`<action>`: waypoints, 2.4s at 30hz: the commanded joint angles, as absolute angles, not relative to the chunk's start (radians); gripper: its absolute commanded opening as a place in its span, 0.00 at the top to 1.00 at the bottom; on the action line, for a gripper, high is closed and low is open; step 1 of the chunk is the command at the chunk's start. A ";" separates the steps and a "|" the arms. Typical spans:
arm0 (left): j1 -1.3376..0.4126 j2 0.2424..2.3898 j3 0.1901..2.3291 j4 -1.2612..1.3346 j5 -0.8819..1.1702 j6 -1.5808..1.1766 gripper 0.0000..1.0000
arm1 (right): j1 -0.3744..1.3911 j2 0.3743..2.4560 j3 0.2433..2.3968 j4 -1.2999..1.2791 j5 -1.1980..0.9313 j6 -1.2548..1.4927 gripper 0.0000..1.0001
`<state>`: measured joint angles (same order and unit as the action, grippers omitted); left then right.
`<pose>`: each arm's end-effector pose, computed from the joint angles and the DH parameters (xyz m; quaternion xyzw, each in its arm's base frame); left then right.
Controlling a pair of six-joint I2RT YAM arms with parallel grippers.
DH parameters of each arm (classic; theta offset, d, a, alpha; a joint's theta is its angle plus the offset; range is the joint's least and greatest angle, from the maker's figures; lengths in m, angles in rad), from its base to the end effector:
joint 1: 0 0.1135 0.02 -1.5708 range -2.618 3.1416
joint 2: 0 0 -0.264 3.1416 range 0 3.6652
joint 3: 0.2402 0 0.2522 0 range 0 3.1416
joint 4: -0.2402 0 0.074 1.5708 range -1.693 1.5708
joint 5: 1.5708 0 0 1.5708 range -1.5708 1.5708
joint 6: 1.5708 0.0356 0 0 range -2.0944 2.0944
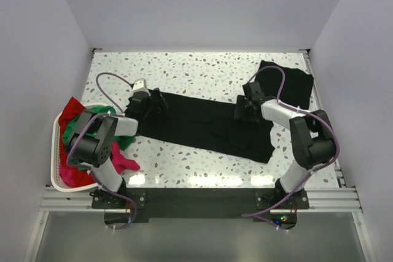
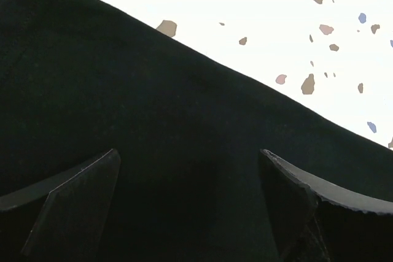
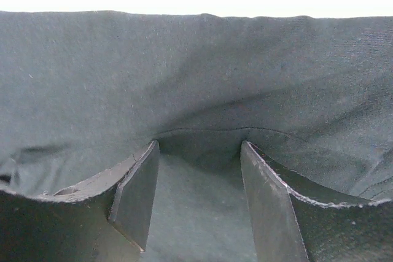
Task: Fold and stack the t-shirts
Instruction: Fold the tshirt
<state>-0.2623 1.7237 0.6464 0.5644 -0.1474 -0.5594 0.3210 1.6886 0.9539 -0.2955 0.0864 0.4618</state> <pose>0.3145 -0.0790 0.1335 -0.1642 0.8460 -0.1427 0.4868 0.3135 0.1010 0.1621 0.0792 0.9596 0.0633 0.2625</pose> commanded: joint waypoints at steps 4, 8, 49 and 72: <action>-0.259 1.642 0.514 0.543 -0.210 -0.644 0.00 | 0.376 1.825 1.044 -0.296 0.046 0.477 0.41; -0.268 1.541 0.436 0.555 -0.218 -0.675 0.00 | 0.394 1.887 1.118 -0.305 0.018 0.476 0.41; -0.719 1.142 0.212 0.310 -0.268 -0.920 0.00 | 0.288 2.691 2.468 -0.701 -0.176 0.293 0.24; -0.801 1.017 0.259 0.145 -0.330 -0.795 0.00 | 0.321 2.137 1.818 -0.375 -0.259 0.325 0.23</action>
